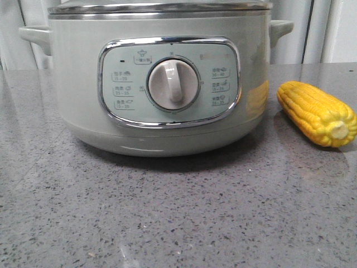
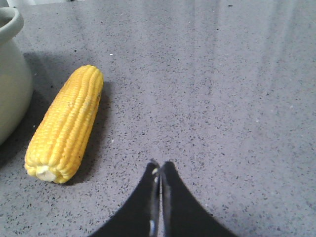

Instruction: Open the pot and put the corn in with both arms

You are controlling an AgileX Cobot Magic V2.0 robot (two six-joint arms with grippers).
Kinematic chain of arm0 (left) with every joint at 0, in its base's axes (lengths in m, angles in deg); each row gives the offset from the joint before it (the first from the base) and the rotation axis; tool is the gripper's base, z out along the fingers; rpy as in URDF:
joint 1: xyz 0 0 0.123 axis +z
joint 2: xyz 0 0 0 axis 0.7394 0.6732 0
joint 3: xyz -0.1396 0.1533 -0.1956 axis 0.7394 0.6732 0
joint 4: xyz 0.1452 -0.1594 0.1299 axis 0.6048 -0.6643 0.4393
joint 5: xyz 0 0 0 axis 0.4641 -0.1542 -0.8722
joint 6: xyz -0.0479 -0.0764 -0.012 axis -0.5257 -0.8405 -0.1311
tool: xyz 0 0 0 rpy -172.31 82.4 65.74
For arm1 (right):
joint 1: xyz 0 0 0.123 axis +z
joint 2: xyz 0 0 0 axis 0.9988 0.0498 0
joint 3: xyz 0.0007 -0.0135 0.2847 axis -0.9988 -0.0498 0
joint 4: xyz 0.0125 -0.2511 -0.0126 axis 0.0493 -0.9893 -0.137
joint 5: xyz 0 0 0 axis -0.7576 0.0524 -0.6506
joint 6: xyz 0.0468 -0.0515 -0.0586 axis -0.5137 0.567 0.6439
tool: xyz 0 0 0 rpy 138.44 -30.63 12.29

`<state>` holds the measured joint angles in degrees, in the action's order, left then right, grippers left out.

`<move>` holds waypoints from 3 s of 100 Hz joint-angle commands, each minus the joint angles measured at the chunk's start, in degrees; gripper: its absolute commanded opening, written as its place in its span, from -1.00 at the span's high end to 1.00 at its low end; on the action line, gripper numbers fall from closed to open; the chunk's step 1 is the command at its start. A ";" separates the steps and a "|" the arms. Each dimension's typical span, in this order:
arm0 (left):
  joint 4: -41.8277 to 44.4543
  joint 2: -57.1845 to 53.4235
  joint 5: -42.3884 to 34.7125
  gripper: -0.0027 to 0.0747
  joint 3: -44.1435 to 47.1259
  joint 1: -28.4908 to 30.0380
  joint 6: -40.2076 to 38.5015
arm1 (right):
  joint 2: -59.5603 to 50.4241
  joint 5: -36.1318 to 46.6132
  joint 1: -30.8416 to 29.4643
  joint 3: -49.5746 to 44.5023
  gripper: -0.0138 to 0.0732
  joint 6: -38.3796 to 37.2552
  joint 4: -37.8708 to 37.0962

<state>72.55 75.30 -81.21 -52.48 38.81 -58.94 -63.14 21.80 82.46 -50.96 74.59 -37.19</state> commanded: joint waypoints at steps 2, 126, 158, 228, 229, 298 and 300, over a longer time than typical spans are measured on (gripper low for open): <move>-0.34 6.01 -7.18 -0.12 -4.65 -4.42 -0.44 | 0.88 4.17 -0.09 1.99 0.83 0.39 0.32; 0.13 55.87 -20.38 -0.13 -33.11 -33.89 -0.44 | 0.88 5.03 -0.09 1.39 0.83 0.39 0.32; -0.41 59.01 -21.86 -0.05 -34.12 -33.80 -0.44 | 0.88 4.48 -0.09 1.39 0.83 0.39 0.32; 1.25 55.12 -21.62 0.99 -43.08 -33.80 2.37 | 0.88 0.70 1.67 4.09 0.83 0.39 1.56; 1.27 55.01 -21.45 0.99 -43.39 -33.80 2.37 | 0.88 0.46 1.91 4.36 0.83 0.39 1.56; 1.39 31.32 -9.29 0.99 -43.54 -29.68 9.40 | 42.28 -17.89 10.69 31.79 -0.14 0.39 9.18; 1.39 30.87 -8.88 0.99 -43.24 -29.27 9.40 | 43.52 -17.89 10.69 32.32 -0.14 0.39 9.75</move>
<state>73.79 110.52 -84.24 -94.33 8.16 -49.81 -23.36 2.25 93.10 -22.42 74.59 -29.85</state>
